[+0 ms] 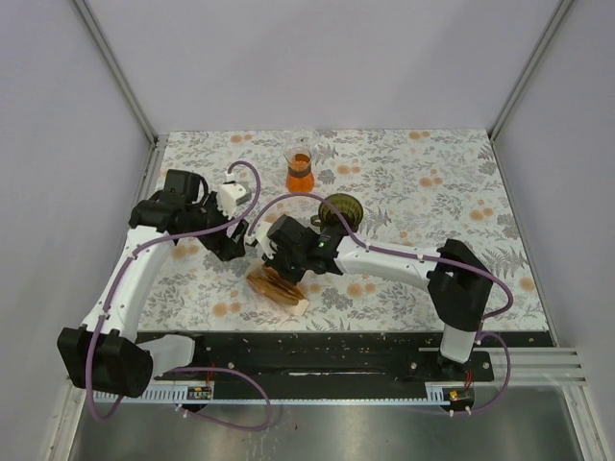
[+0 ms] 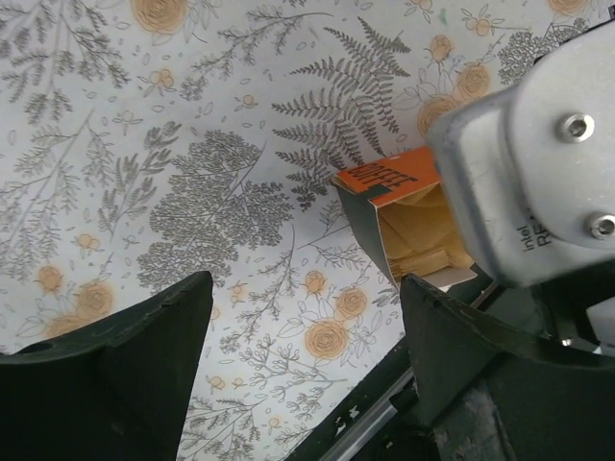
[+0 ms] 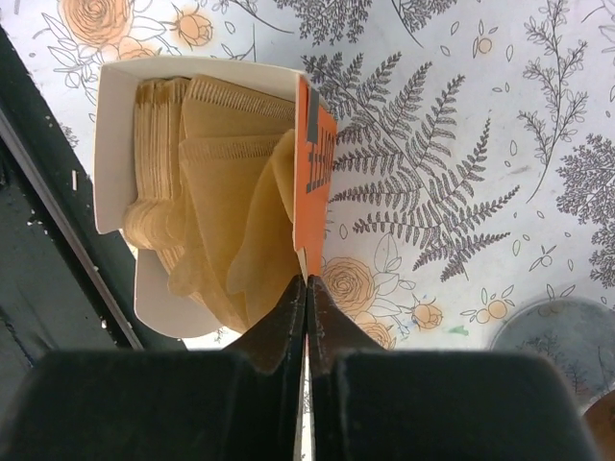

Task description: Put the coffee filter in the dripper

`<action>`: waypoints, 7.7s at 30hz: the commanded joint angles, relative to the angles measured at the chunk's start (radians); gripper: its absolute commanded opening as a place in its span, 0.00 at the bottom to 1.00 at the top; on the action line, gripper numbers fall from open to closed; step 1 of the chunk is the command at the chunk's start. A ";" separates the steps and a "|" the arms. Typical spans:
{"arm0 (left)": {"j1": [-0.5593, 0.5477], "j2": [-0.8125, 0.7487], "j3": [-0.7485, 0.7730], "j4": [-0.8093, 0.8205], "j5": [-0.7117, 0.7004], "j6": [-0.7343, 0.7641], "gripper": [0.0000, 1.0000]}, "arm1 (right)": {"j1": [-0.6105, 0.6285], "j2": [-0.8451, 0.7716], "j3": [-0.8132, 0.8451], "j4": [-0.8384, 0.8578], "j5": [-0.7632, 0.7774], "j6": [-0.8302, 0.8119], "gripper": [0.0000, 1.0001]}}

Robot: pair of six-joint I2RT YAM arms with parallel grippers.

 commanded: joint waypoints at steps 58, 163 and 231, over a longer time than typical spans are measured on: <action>-0.008 0.134 0.051 -0.022 0.143 -0.053 0.67 | 0.006 -0.356 -0.026 -0.009 0.093 0.106 0.00; -0.554 0.343 0.647 0.128 -0.350 -0.461 0.00 | -0.373 -0.375 0.365 -0.486 0.201 0.321 0.00; -0.458 0.568 0.776 0.096 -0.155 -0.404 0.52 | -0.519 -0.135 0.347 -0.473 -0.003 0.229 0.00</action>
